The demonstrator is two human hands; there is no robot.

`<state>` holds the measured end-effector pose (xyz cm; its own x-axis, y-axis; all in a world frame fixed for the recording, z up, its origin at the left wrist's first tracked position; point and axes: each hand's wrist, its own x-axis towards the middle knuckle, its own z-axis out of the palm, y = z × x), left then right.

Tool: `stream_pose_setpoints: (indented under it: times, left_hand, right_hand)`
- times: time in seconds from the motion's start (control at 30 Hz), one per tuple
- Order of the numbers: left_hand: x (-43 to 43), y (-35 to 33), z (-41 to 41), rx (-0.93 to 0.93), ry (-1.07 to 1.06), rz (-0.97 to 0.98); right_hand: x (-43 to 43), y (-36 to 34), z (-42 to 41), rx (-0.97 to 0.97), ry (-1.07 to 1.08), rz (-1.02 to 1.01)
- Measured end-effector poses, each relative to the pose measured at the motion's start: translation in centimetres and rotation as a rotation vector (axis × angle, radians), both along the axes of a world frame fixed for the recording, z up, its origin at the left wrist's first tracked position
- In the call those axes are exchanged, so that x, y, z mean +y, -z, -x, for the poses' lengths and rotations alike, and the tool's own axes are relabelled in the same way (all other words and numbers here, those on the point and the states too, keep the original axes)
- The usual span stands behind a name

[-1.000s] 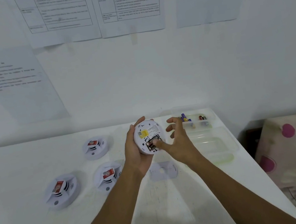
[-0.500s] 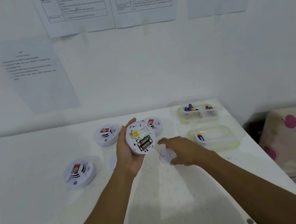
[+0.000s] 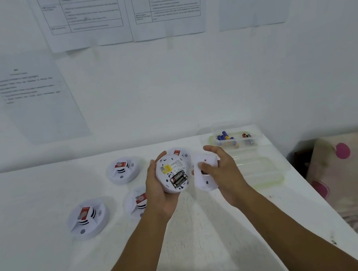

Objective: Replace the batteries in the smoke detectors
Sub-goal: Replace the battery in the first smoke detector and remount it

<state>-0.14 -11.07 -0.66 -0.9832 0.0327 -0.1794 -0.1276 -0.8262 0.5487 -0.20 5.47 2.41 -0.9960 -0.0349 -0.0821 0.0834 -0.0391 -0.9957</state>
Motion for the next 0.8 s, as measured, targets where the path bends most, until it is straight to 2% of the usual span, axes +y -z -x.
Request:
stream_pose_setpoints:
  times: [0.23, 0.43, 0.6, 0.8]
  left_hand:
    - [3.0, -1.6, -1.0, 0.018, 0.119, 0.011]
    - [2.9, -1.6, -1.1, -0.020, 0.101, 0.008]
    - [2.6, -1.6, -1.1, -0.029, 0.079, 0.027]
    - [2.7, -1.6, -1.4, -0.010, 0.061, 0.070]
  right_hand:
    - [-1.9, -2.2, -0.2, 0.366, -0.091, -0.386]
    - [-2.5, -0.9, -0.1, 0.619, 0.141, -0.769]
    - [-2.4, -0.5, -1.0, 0.707, 0.059, -0.791]
    - [-2.4, -0.3, -1.4, 0.665, 0.049, -0.824]
